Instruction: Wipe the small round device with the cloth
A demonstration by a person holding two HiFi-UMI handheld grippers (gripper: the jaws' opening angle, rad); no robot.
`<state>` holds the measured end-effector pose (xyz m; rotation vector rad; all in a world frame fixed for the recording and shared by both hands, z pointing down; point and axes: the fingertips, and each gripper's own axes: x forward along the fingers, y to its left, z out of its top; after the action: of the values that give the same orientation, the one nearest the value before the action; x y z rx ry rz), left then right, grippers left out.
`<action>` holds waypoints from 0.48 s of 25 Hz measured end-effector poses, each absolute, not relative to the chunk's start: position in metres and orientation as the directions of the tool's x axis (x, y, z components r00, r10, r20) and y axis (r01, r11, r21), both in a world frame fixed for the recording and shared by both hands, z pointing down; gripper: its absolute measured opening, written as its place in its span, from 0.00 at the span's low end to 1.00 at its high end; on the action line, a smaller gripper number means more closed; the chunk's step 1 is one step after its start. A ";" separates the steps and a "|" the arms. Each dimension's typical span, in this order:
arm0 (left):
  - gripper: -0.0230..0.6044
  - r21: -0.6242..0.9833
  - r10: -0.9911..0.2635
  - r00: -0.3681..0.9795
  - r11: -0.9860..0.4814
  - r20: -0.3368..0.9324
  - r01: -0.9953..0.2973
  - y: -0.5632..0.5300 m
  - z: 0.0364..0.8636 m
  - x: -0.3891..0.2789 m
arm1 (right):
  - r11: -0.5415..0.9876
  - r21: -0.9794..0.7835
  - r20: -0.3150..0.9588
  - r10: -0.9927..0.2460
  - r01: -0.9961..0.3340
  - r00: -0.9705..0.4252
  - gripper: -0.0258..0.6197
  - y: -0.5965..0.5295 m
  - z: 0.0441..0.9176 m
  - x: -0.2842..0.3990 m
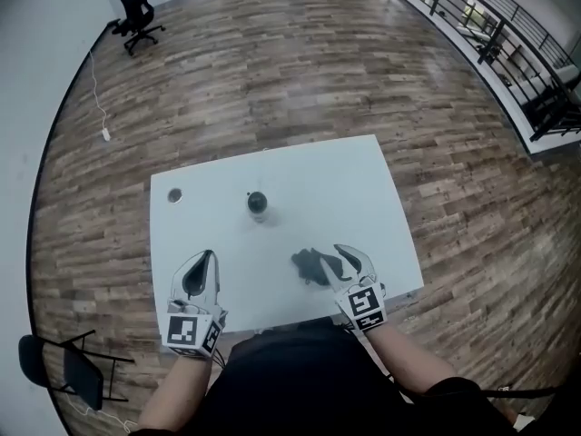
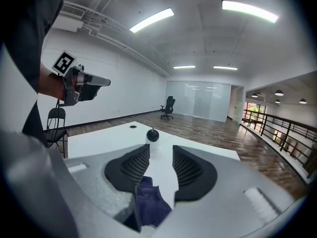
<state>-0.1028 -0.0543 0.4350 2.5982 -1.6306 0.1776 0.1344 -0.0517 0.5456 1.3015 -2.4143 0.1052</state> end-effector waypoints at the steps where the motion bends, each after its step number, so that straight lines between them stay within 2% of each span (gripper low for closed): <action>1: 0.05 -0.006 -0.890 0.437 -0.442 0.131 -0.897 -0.055 0.432 -0.102 | 0.561 0.122 0.371 -0.791 -0.819 -0.487 0.27 -0.052 0.545 0.135; 12: 0.05 -0.023 -0.868 0.470 -0.479 0.162 -0.877 -0.055 0.442 -0.097 | 0.593 0.091 0.439 -0.745 -0.800 -0.502 0.36 -0.050 0.577 0.126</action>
<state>-0.0965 -0.0548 0.4421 2.6380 -1.5685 0.2337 0.1257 -0.0501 0.5773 1.2345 -2.3888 0.1709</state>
